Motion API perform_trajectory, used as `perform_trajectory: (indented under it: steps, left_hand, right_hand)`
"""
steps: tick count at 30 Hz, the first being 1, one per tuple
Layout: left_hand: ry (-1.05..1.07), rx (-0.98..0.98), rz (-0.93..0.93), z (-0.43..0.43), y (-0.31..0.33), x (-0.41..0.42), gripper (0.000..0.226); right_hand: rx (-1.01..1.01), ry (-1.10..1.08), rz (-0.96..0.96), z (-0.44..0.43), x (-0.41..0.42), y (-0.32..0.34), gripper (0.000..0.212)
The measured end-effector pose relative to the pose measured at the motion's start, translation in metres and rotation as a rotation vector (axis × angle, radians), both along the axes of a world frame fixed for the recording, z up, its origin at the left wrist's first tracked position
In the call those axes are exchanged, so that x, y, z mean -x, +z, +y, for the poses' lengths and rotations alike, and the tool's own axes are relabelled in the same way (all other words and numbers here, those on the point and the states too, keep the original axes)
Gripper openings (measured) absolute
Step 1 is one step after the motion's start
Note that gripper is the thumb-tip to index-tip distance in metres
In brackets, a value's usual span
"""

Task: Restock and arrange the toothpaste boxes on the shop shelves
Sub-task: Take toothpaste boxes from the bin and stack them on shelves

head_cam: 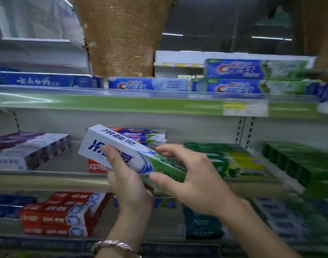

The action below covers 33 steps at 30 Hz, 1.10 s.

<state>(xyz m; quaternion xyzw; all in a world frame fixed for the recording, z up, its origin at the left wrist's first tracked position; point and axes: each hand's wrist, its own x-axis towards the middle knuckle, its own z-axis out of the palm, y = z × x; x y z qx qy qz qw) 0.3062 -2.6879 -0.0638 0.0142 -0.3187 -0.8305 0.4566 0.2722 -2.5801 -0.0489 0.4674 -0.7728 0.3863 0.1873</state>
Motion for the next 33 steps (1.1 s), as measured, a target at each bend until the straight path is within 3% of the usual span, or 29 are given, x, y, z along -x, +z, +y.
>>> perform_trajectory:
  steps: [4,6,10,14,18,21,24,26,28,30,33]
  left_hand:
    - [-0.134,0.018,-0.026,0.075,-0.002,-0.004,0.068]
    - [-0.205,0.061,0.012,0.11,-0.008,-0.002,0.065]
    - [-0.297,0.299,0.077,0.181,-0.021,0.0,0.059]
    - [-0.527,0.452,-0.018,0.258,-0.037,0.01,0.067]
    - [-0.61,0.443,-0.105,0.316,-0.048,0.019,0.08]
    - [-0.58,0.485,-0.135,0.353,-0.053,0.025,0.059]
    - [-0.566,0.495,-0.152,0.378,-0.058,0.04,0.059]
    - [-0.6,0.449,-0.156,0.393,-0.058,0.057,0.051]
    - [-0.638,0.4,-0.155,0.409,-0.053,0.076,0.057]
    - [-0.637,0.377,-0.139,0.428,-0.045,0.098,0.065]
    - [-0.608,0.314,-0.064,0.447,-0.031,0.13,0.056]
  right_hand:
    - [0.002,-0.065,-0.04,0.091,0.0,0.006,0.054]
    - [0.017,-0.081,-0.086,0.146,-0.001,0.012,0.052]
    - [0.068,-0.166,-0.097,0.248,0.001,0.02,0.037]
    - [0.076,-0.253,-0.06,0.316,0.004,0.015,0.05]
    - [0.043,-0.27,-0.104,0.369,0.01,0.005,0.048]
    - [-0.027,-0.25,-0.205,0.415,0.02,-0.004,0.046]
    - [-0.084,-0.296,-0.237,0.451,0.034,-0.011,0.049]
    - [-0.048,-0.336,-0.229,0.472,0.046,-0.015,0.052]
    - [-0.005,-0.372,-0.206,0.491,0.058,-0.015,0.05]
    - [0.09,-0.359,-0.193,0.51,0.07,-0.012,0.043]
    - [0.217,-0.352,-0.172,0.54,0.091,-0.004,0.031]
